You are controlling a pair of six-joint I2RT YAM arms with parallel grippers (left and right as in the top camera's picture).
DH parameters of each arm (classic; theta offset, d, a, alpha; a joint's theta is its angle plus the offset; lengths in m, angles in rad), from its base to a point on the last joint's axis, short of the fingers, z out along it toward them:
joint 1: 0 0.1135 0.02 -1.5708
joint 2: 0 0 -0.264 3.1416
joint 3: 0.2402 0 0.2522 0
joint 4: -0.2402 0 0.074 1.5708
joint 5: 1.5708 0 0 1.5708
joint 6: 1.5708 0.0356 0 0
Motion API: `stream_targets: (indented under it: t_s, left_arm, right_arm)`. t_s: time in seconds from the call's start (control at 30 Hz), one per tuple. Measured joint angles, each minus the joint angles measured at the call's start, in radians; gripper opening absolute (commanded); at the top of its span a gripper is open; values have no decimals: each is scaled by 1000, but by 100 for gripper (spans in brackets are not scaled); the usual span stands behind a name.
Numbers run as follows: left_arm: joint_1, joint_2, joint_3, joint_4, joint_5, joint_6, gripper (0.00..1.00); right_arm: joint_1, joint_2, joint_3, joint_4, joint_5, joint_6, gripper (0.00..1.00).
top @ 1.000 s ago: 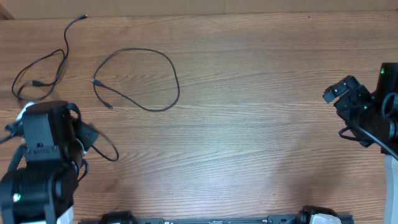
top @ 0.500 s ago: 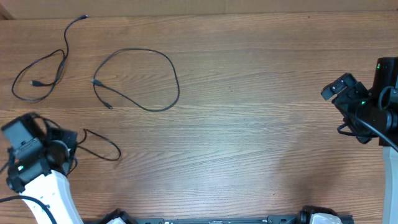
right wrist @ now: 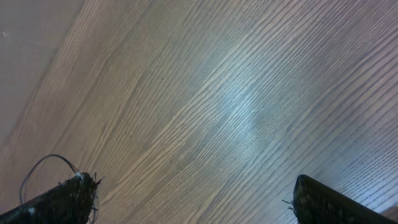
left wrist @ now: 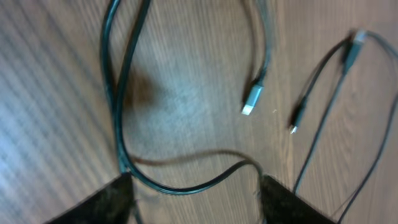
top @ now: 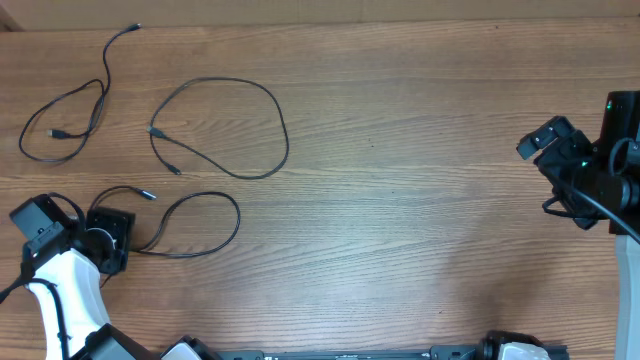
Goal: Untangle cables
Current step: 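Lay the cable down at lower left and open the left gripper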
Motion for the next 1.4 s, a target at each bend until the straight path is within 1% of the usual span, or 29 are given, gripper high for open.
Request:
stream_targets:
  t_s: [0.03,0.07,0.13,0.27,0.3,0.4,0.5,0.53,0.63,0.73,0.83,1.0,1.2,1.3,1.4]
  left_arm:
    - [0,0,3,2,5,-3,79]
    - [0,0,10,3,8,-2,80]
    - [0,-1,41,-27,14,-1,84]
    - [-1,-9,161,-169,21,10,89]
    - [-2,-15,194,-204,25,25,93]
    - [-13,-46,274,-295,56,95,96]
    - [-22,-87,322,-381,109,185,96]
    - [-22,-105,328,-393,128,213,100]
    - [-22,-171,330,-408,172,296,99]
    - [-37,-256,331,-412,191,349,99]
    - [-85,-343,333,-413,204,387,100]
    - [-255,-483,335,-418,199,430,100]
    - [-442,-620,336,-457,35,449,100]
    - [-485,-654,337,-459,-15,449,100]
    - [-494,-657,337,-460,-39,449,99]
  right_arm:
    - [0,0,0,3,0,0,100]
    - [0,0,0,6,0,1,100]
    - [0,0,0,17,0,0,100]
    - [0,1,0,67,0,0,100]
    - [0,2,0,80,-1,1,100]
    - [0,11,0,113,-1,0,100]
    - [0,28,0,117,-1,0,100]
    - [0,39,0,117,-1,0,100]
    - [0,56,0,117,-1,0,100]
    - [0,72,0,117,-1,0,100]
    - [0,84,0,117,-1,0,100]
    - [0,98,0,117,-1,0,100]
    - [0,105,0,117,-1,0,100]
    - [0,105,0,117,-1,0,100]
    - [0,105,0,117,-1,0,100]
